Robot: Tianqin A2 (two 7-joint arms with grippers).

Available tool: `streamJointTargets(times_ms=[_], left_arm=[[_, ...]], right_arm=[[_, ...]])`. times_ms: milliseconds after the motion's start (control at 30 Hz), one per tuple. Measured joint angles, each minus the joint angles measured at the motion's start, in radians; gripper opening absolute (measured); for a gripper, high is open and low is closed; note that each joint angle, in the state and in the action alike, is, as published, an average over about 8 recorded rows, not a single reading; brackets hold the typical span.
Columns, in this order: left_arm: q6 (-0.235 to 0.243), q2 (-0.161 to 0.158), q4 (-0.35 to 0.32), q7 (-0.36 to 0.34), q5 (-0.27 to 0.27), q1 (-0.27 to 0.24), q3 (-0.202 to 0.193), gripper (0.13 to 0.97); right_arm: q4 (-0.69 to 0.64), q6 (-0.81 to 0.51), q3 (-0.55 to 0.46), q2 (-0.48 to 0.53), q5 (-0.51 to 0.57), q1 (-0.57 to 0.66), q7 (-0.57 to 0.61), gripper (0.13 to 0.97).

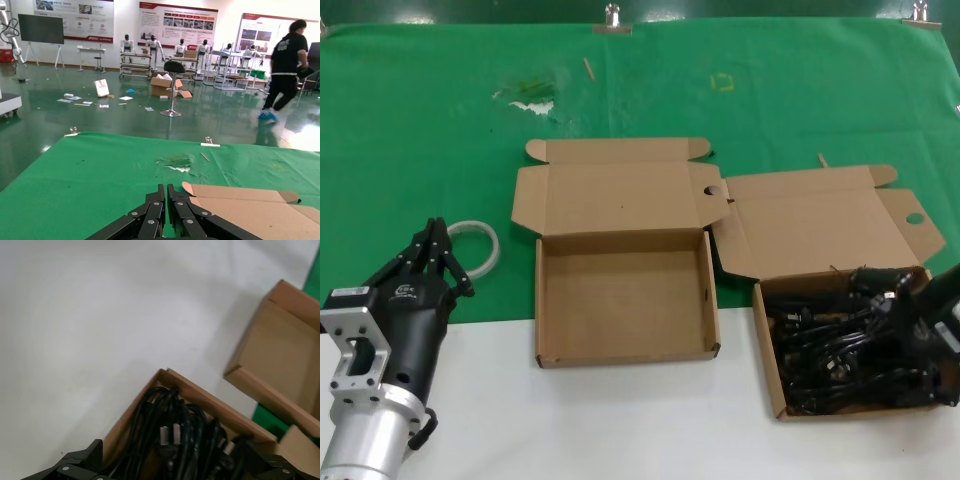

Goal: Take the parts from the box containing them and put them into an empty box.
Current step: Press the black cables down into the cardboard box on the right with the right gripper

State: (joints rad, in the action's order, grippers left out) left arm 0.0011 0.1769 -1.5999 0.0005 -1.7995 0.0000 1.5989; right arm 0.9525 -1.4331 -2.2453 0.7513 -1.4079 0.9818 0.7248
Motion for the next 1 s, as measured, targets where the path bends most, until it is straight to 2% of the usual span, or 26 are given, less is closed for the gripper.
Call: streamJointTargets(times_ms=[300, 733, 1000], left_arm=[[0.0, 0.0, 0.0, 0.0, 0.0, 0.0, 0.0, 0.156], [0.0, 0.0, 0.0, 0.0, 0.0, 0.0, 0.0, 0.156], [0.0, 0.0, 0.0, 0.0, 0.0, 0.0, 0.0, 0.156]], right_arm=[[-0.091, -0.023, -0.054, -0.088, 0.085, 0.057, 0.006, 0.966], [-0.283, 0.021, -0.081, -0.188, 0.154, 0.127, 0.072, 0.956], [-0.307, 0.03, -0.071, -0.199, 0.159, 0.132, 0.078, 0.886]])
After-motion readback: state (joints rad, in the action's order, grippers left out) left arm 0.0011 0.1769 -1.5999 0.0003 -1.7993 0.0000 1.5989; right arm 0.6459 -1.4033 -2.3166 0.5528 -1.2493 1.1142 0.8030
